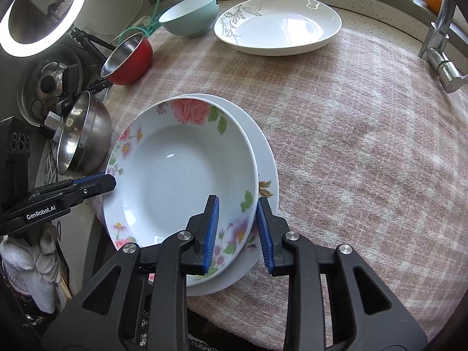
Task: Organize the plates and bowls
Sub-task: 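Carry the pink-rose plate over the pink-flower plate with the left gripper, then lower the pink-rose plate onto the pink-flower plate and open the left gripper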
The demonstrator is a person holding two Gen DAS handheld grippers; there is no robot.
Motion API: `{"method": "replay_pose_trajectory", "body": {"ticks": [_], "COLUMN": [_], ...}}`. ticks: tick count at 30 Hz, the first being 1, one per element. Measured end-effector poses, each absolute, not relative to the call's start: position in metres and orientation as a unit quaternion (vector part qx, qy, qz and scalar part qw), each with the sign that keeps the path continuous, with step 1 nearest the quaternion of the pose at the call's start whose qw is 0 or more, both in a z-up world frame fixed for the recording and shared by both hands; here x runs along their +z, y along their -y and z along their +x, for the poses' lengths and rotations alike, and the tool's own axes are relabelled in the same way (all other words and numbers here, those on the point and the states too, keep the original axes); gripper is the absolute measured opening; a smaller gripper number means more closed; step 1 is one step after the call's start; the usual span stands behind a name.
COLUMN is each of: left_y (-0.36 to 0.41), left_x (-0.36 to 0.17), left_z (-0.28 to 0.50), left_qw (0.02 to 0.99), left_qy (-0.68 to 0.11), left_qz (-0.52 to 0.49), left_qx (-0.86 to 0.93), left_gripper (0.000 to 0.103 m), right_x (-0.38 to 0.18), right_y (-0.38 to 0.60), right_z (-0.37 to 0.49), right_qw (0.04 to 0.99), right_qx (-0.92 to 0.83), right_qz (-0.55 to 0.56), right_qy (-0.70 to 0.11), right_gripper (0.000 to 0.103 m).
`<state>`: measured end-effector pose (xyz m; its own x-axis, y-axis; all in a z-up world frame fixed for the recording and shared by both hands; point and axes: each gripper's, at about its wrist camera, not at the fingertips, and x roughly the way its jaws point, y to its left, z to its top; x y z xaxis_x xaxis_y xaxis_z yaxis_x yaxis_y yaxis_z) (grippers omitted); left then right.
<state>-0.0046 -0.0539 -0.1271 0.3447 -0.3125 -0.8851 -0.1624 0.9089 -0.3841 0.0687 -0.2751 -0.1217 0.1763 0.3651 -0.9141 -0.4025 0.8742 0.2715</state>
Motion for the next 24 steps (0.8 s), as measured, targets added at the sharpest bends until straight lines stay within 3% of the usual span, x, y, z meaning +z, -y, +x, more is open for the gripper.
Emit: {"method": "replay_pose_trajectory", "body": {"ticks": [15,21,24], "left_y": [0.057,0.059,0.06], "left_x": [-0.127,-0.122,-0.116], "left_z": [-0.005,-0.006,-0.007], "left_qw": [0.791,0.796,0.801], "left_qy": [-0.575,-0.573,-0.568], "left_qz": [-0.202,-0.19,-0.183], "left_qx": [-0.05,-0.045,-0.047], "left_gripper": [0.015,0.016,0.022], "right_x": [-0.12,-0.111,-0.106], "right_y": [0.274,0.278,0.284], "right_z": [0.067,0.068,0.07], "right_qw": [0.767,0.78,0.785], "right_qx": [0.253,0.248,0.245], "right_qz": [-0.015,-0.015,-0.008], "right_qy": [-0.589,-0.574,-0.568], "right_gripper": [0.039,0.052,0.056]}}
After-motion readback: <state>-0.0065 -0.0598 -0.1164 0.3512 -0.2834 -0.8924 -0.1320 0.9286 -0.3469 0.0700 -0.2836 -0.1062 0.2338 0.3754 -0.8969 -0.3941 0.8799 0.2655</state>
